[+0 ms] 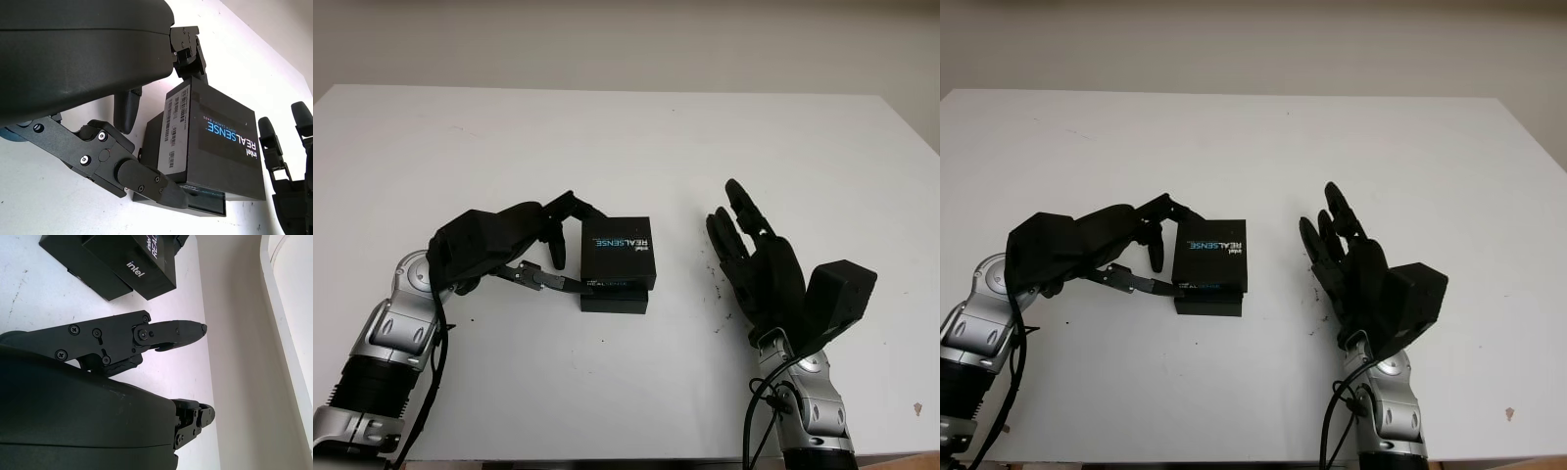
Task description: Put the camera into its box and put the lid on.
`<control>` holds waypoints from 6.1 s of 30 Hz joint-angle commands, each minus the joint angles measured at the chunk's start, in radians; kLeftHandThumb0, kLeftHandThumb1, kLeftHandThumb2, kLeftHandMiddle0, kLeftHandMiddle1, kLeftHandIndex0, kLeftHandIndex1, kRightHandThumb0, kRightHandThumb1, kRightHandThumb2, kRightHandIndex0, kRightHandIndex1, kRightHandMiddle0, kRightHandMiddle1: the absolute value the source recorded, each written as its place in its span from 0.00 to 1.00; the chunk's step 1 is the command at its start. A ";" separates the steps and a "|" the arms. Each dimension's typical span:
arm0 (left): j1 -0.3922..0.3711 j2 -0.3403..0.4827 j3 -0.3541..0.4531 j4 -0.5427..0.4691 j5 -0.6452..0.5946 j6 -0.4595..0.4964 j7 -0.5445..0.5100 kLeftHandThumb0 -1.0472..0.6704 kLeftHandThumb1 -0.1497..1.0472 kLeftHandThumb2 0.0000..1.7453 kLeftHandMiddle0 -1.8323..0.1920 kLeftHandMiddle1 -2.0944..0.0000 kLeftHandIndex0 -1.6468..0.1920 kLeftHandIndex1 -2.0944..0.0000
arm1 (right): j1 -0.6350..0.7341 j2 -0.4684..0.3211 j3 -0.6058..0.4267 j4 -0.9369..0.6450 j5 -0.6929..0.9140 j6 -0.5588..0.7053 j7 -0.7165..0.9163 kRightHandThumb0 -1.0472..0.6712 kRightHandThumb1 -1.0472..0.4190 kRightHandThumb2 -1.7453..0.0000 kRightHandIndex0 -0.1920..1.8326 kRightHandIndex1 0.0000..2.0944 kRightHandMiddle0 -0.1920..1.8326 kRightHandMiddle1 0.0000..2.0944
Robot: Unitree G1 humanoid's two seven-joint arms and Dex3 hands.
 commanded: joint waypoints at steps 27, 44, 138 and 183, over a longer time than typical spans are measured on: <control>-0.028 0.025 -0.008 -0.040 0.008 0.035 -0.043 0.40 1.00 0.19 0.55 0.00 0.69 0.00 | -0.019 -0.001 -0.002 -0.004 0.009 0.025 0.009 0.33 0.00 0.89 0.13 0.02 0.15 0.03; -0.006 0.053 -0.006 -0.074 0.018 0.038 -0.042 0.40 1.00 0.19 0.57 0.00 0.70 0.00 | -0.014 -0.009 0.001 0.004 -0.002 0.019 0.018 0.32 0.00 0.89 0.13 0.03 0.15 0.03; 0.028 0.061 -0.025 -0.121 0.034 0.065 -0.007 0.40 1.00 0.18 0.57 0.00 0.70 0.00 | 0.009 -0.002 0.000 -0.022 0.007 0.032 0.010 0.33 0.00 0.89 0.13 0.03 0.15 0.03; 0.068 -0.028 -0.020 -0.135 0.177 -0.016 0.300 0.28 1.00 0.19 0.90 0.70 0.96 0.63 | 0.040 0.001 0.011 -0.052 -0.002 0.038 0.013 0.32 0.00 0.88 0.13 0.03 0.16 0.03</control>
